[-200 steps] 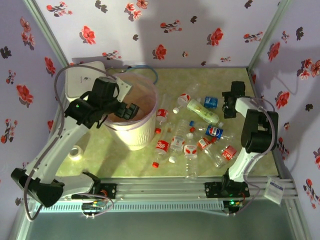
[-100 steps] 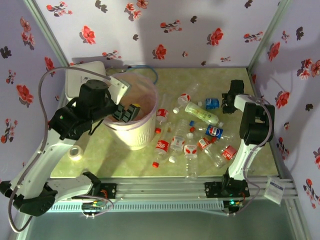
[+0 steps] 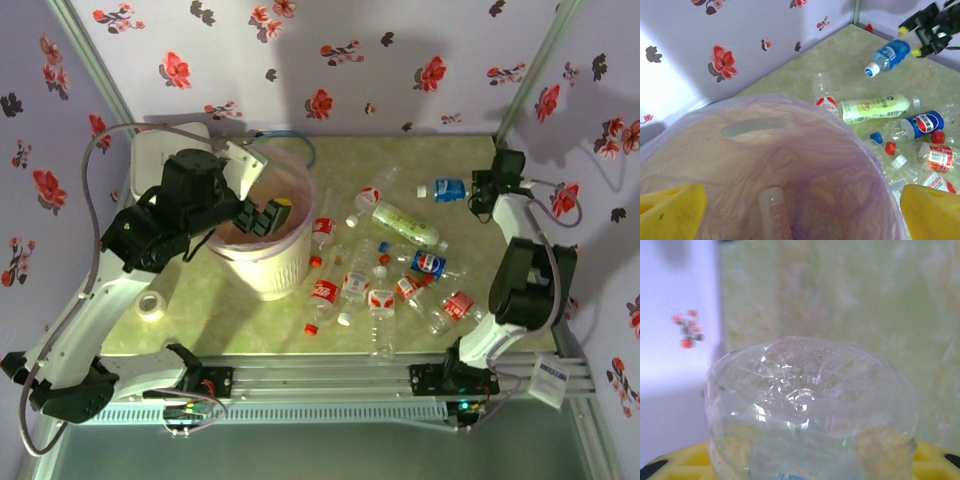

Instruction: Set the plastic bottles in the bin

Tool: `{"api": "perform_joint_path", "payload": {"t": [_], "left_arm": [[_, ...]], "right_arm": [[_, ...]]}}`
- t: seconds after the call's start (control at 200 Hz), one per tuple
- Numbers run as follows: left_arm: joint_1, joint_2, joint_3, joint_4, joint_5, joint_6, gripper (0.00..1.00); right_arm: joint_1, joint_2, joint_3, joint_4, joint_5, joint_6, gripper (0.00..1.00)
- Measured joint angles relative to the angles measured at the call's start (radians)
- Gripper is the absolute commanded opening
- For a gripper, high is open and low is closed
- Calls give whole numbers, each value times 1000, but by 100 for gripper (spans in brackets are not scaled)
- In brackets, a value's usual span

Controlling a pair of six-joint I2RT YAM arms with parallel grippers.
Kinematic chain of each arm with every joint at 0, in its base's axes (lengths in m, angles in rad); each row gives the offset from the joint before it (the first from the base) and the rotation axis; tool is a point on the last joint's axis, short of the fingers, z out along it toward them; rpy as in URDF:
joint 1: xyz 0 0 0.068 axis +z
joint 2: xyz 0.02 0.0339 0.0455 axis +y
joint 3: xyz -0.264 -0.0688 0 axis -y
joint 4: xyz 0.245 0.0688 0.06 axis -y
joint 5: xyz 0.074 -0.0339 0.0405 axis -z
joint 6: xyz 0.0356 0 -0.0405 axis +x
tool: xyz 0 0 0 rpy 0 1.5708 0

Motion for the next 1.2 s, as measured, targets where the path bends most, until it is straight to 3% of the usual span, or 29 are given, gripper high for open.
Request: {"api": "perform_joint_path", "payload": {"t": [0.135, 0.295, 0.59, 0.815, 1.2], "left_arm": [[0, 67, 65, 0, 36, -10, 100], [-1, 171, 172, -1, 130, -66, 100], [-30, 377, 356, 0, 315, -156, 99], [-71, 438, 356, 37, 431, -214, 99], [-76, 468, 298, 200, 547, -287, 95]], "right_arm": [[-9, -128, -2, 5, -57, -86, 40], [28, -217, 4, 6, -232, -238, 38], [301, -362, 77, 11, -534, -548, 37], [414, -412, 97, 99, -631, -575, 38], [497, -363, 101, 163, -654, -559, 38]]}}
